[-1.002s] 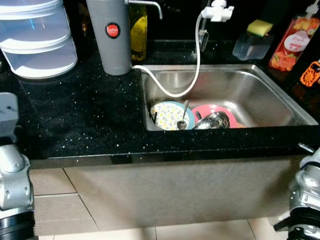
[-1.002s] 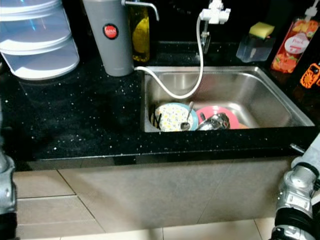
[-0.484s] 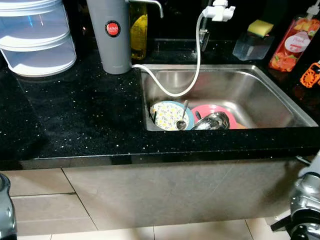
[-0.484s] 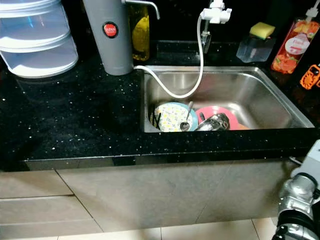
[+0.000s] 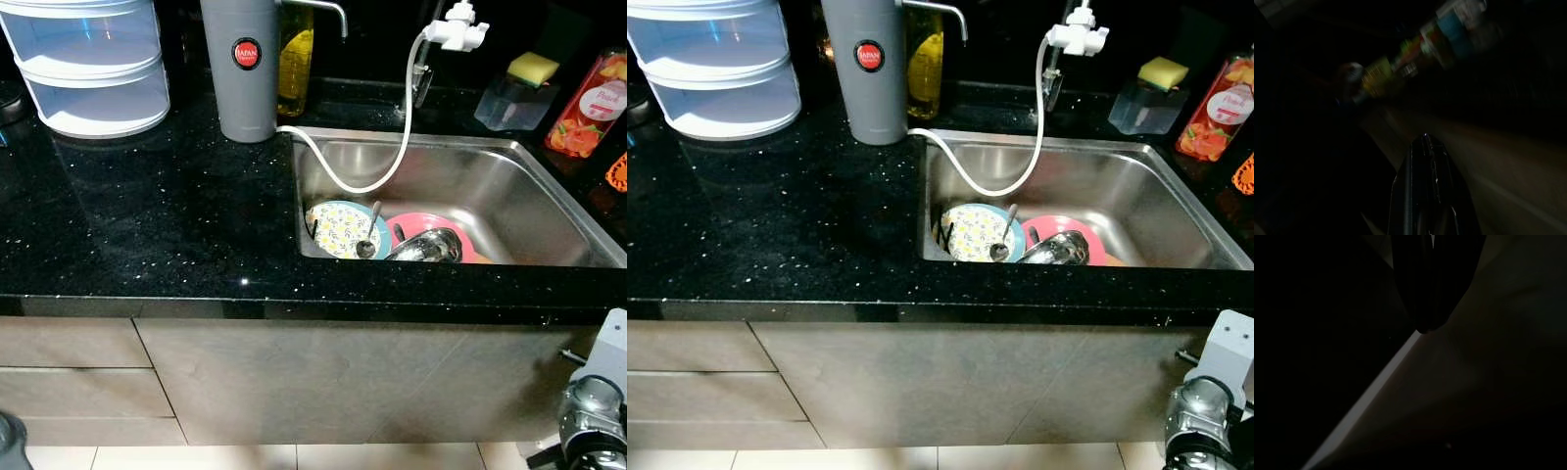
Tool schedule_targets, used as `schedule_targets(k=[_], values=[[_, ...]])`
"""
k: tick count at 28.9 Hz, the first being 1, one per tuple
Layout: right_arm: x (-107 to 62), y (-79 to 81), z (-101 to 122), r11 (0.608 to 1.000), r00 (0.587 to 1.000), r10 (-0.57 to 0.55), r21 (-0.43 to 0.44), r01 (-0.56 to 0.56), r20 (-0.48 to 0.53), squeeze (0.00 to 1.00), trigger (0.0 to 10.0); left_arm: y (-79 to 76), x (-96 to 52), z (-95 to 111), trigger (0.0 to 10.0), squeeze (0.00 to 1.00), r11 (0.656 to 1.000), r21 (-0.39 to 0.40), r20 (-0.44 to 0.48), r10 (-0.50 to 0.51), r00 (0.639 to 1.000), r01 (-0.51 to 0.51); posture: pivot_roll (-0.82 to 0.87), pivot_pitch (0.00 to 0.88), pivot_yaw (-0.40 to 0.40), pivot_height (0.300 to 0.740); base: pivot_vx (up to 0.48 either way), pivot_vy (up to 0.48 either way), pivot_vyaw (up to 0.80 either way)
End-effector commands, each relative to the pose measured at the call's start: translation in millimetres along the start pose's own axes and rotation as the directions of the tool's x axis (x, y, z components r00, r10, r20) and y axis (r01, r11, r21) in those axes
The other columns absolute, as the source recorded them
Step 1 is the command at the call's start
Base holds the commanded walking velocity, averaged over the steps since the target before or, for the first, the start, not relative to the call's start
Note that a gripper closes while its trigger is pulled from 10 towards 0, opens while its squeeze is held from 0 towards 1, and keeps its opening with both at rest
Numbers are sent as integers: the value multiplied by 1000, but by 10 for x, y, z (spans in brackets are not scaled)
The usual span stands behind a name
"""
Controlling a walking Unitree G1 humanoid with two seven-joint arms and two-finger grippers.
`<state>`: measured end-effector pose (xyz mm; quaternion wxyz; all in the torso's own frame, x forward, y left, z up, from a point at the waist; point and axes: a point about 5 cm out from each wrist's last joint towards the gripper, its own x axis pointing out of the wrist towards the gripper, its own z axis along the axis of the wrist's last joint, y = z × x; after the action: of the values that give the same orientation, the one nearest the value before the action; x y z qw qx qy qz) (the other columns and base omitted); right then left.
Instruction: Kitchen organization
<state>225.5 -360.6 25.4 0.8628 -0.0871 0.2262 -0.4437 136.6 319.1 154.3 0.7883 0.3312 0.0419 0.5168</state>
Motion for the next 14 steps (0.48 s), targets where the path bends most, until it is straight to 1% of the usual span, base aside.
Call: schedule_targets(k=[1,2,3,4,5,6,7,8,9,10,11,12,13,14], values=[[-19,14,-71,999,1000,18,-31,-18,-25,0,10000,-33,-54,8,10000,0,999,-28,-10,-28,1000,27,308,0,-126,740,0,0,0],[-54,70,-145,995,997,66,-71,-69,-45,0,10000,-84,-233,-45,10000,0,995,-44,-25,-94,995,93,298,5,-125,740,0,0,0],[-103,128,-239,985,991,119,-117,-126,-68,0,10000,-164,-448,-101,10000,0,982,-51,-28,-184,983,182,298,9,-119,740,0,0,0],[-136,163,-304,976,985,152,-145,-163,-85,0,10000,-207,-601,-131,10000,0,969,-58,-31,-242,970,240,298,9,-119,740,0,0,0],[-187,210,-397,962,973,200,-163,-217,-116,0,10000,-271,-759,-190,10000,0,949,-61,-44,-312,949,310,300,9,-119,740,0,0,0],[-220,237,-454,954,965,227,-169,-248,-135,0,10000,-304,-839,-233,10000,0,936,-60,-54,-350,935,346,298,8,-119,740,0,0,0],[-220,237,-454,954,965,227,-169,-248,-135,0,10000,-304,-839,-233,10000,0,936,-60,-54,-350,935,346,298,8,-119,740,0,0,0],[-283,275,-565,935,947,274,-185,-303,-171,0,10000,-420,-968,-302,10000,0,896,-63,-59,-443,895,439,296,7,-117,740,0,0,0],[-329,299,-641,920,932,304,-195,-341,-196,0,10000,-495,-1063,-350,10000,0,862,-66,-62,-506,860,502,296,7,-117,740,0,0,0],[-390,326,-731,904,915,335,-199,-379,-224,0,10000,-627,-1177,-449,10000,0,796,-80,-89,-605,791,600,286,5,-114,740,0,0,0],[-390,326,-731,904,915,335,-199,-379,-224,0,10000,-627,-1177,-449,10000,0,796,-80,-89,-605,791,600,286,5,-114,740,0,0,0],[-471,365,-838,878,892,376,-210,-430,-252,0,10000,-765,-1290,-584,10000,0,723,-72,-121,-691,713,688,273,0,-110,740,0,0,0],[-471,365,-838,878,892,376,-210,-430,-252,0,10000,-765,-1290,-584,10000,0,723,-72,-121,-691,713,688,273,0,-110,740,0,0,0],[-546,394,-933,852,868,410,-222,-474,-280,0,10000,-879,-1360,-706,10000,0,668,-70,-156,-741,654,741,263,0,-106,740,0,0,0]])
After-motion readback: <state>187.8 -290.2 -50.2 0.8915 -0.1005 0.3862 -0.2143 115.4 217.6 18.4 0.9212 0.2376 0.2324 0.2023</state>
